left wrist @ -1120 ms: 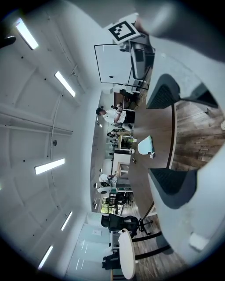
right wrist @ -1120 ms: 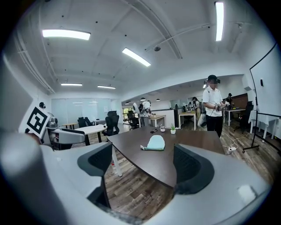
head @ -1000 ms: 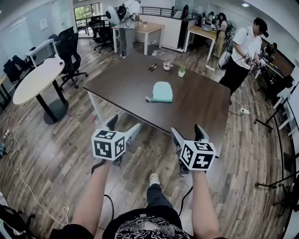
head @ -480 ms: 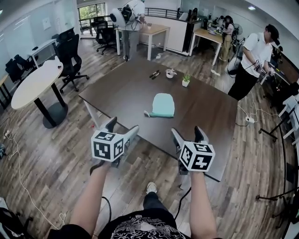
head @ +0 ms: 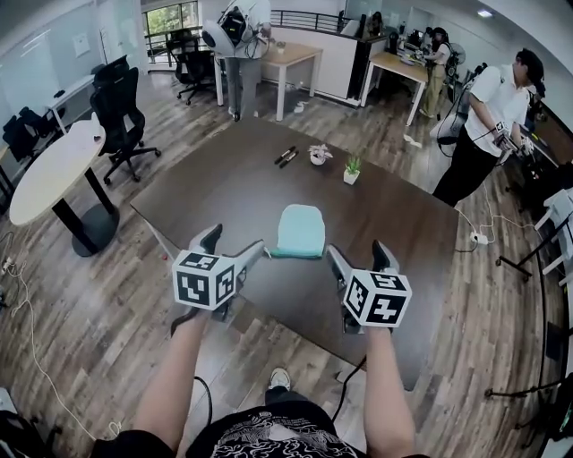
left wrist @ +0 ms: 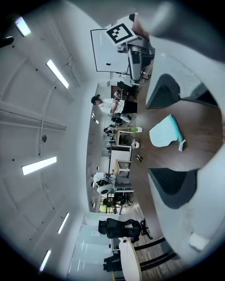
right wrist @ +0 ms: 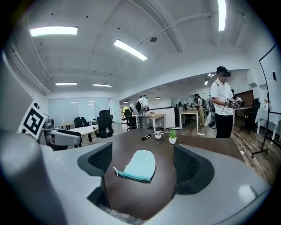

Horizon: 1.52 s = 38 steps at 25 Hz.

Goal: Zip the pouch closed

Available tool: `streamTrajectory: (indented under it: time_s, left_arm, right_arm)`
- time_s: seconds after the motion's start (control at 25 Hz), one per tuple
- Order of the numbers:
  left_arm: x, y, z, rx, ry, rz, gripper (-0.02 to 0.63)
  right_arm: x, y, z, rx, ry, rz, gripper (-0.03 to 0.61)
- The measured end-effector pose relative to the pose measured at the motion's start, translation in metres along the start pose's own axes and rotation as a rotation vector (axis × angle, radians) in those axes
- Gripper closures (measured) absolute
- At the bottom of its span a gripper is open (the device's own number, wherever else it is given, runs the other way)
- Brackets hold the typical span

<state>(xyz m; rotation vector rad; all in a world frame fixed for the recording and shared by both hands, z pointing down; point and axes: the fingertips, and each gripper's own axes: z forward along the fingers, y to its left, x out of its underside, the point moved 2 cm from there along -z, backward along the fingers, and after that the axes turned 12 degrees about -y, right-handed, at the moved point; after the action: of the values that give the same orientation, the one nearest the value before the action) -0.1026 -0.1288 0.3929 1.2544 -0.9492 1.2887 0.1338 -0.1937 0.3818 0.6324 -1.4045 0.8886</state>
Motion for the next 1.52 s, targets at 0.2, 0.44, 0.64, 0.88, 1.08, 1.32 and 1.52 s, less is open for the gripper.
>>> streamTrajectory:
  time_s: [0.2, 0.44, 0.64, 0.88, 1.08, 1.32, 1.52]
  left_arm:
    - [-0.004, 0.008, 0.043, 0.002, 0.005, -0.001, 0.189]
    - [-0.003, 0.018, 0.075, -0.002, 0.019, 0.0, 0.189]
    - [-0.003, 0.02, 0.1, 0.01, 0.032, 0.002, 0.189]
    - [-0.003, 0.025, 0.116, 0.022, 0.044, 0.01, 0.189]
    - [0.001, 0.033, 0.127, 0.033, 0.051, 0.011, 0.189]
    - [-0.003, 0.041, 0.145, 0.105, 0.056, 0.018, 0.189]
    - [-0.004, 0.042, 0.165, 0.227, 0.062, 0.042, 0.189]
  right_arm:
    - [0.0, -0.025, 0.039, 0.005, 0.014, 0.005, 0.153]
    - [-0.002, -0.041, 0.071, 0.002, 0.019, 0.014, 0.153]
    - [0.0, -0.053, 0.089, 0.004, 0.033, 0.021, 0.153]
    - [0.005, -0.06, 0.1, 0.014, 0.043, 0.035, 0.153]
    - [0.01, -0.06, 0.109, 0.02, 0.047, 0.038, 0.153]
    - [0.009, -0.053, 0.109, 0.067, 0.045, 0.029, 0.153]
    - [0.008, -0.055, 0.11, 0.164, 0.03, 0.036, 0.153]
